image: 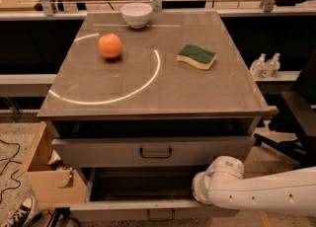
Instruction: Open middle drawer
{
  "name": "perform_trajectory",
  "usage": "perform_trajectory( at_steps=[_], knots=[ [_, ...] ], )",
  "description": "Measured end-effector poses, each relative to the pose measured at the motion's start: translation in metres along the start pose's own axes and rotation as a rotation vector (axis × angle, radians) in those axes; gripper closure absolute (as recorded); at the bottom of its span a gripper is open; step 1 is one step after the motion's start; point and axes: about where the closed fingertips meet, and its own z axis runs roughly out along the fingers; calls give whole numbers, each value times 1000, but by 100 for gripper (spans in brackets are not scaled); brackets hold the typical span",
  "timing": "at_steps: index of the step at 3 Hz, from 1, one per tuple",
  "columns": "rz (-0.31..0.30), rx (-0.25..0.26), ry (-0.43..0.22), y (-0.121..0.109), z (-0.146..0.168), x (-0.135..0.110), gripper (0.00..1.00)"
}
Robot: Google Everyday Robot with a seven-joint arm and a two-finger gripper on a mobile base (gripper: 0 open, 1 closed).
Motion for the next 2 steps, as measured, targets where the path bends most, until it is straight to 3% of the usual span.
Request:
perform_trajectory(
  at_steps=[2],
  knots=[
    [4,-22,-14,-7,22,-4,100]
  ],
)
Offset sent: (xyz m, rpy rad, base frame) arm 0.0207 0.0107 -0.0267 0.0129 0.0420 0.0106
